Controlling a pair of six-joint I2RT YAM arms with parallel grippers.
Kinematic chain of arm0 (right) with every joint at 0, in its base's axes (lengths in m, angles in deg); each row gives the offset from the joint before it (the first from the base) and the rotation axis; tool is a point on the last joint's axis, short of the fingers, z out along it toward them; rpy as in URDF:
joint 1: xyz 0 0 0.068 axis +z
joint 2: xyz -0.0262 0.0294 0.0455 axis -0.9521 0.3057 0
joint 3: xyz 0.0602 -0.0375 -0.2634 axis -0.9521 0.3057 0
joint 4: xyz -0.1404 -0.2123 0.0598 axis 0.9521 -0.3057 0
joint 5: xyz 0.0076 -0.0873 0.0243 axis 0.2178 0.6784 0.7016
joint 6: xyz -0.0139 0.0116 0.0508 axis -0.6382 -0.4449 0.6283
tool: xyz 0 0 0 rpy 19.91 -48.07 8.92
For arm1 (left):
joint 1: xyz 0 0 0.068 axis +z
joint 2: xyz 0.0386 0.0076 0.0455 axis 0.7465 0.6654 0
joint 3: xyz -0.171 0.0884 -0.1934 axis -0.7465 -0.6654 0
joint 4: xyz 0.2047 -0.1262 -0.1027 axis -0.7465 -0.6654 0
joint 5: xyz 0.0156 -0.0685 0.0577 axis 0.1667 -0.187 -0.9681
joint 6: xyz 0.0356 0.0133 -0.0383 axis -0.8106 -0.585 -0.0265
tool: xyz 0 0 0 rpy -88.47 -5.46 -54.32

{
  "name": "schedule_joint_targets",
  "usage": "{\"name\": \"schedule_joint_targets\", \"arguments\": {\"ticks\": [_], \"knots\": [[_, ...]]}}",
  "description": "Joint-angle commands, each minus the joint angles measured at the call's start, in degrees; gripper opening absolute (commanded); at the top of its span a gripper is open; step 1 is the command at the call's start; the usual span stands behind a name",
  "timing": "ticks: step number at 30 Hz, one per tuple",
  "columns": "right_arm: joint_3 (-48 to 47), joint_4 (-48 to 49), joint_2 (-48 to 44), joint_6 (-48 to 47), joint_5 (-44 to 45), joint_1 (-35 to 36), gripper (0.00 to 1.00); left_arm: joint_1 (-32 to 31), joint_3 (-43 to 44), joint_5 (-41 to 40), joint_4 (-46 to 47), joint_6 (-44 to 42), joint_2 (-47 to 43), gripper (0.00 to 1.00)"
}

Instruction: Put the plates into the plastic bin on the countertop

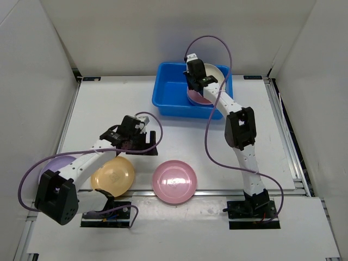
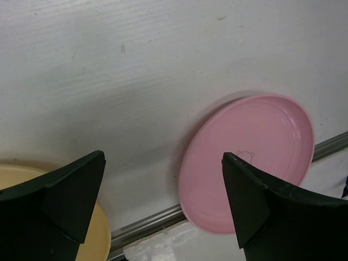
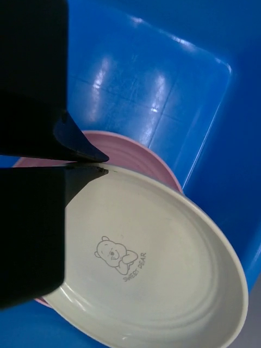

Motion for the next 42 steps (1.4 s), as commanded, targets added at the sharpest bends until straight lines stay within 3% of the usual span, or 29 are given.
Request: {"name": "schedule_joint_targets", "arguments": {"ticks": [1,7,10,13,14,16,17,21,30,35,38,41,42], "knots": [[-1.9,4.0,3.4,-2.8,-1.9,-0.2,0.05,-1.0,-1.3,1.0,-0.3,1.8,-0.2,0.99],[-3.2,4.0,5.3,-3.5,-2.6,-0.2,0.07,-2.7,-2.9,-0.1,-0.1,3.9,-0.7,0.99],[-3.0,4.1,4.8,-2.7,-5.1,-0.2,0.15,-3.5,-3.2,0.3,-0.1,4.3,-1.2,0.99],[-2.8,3.3,3.2,-2.1,-7.3,-0.2,0.36,-4.2,-3.7,0.6,-0.1,4.8,-1.2,0.99],[-2.7,3.3,2.0,-2.0,-7.4,-0.2,0.52,-4.4,-3.9,0.6,-0.1,4.8,-0.9,0.99],[-2.7,2.8,0.4,-1.3,-7.4,-0.2,0.68,-4.9,-4.3,0.6,-0.1,5.0,-0.9,0.99],[-2.8,2.3,-0.3,-1.0,-7.9,-0.2,0.81,-5.5,-4.4,0.6,-0.1,5.1,-0.9,0.99],[-1.2,0.5,-8.3,0.8,-9.9,0.0,0.99,-6.1,-5.3,0.3,0.1,5.8,-0.5,0.99],[21.8,-0.2,-32.6,13.9,-9.8,-2.6,0.99,-7.5,-10.4,2.7,1.4,8.0,0.2,0.94],[40.9,5.4,-47.7,19.5,-9.2,-4.7,0.99,-8.4,-10.9,5.6,3.6,7.9,2.2,0.85],[45.7,4.7,-52.6,20.9,-7.9,-5.9,0.99,-9.6,-10.9,5.7,5.2,7.6,5.1,0.80],[47.8,3.1,-56.2,21.8,-7.2,-6.3,0.99,-11.1,-10.2,4.7,6.2,7.1,8.2,0.71],[49.1,3.0,-57.0,21.9,-6.5,-6.3,0.99,-11.2,-9.6,4.3,6.6,7.2,8.9,0.63]]}}
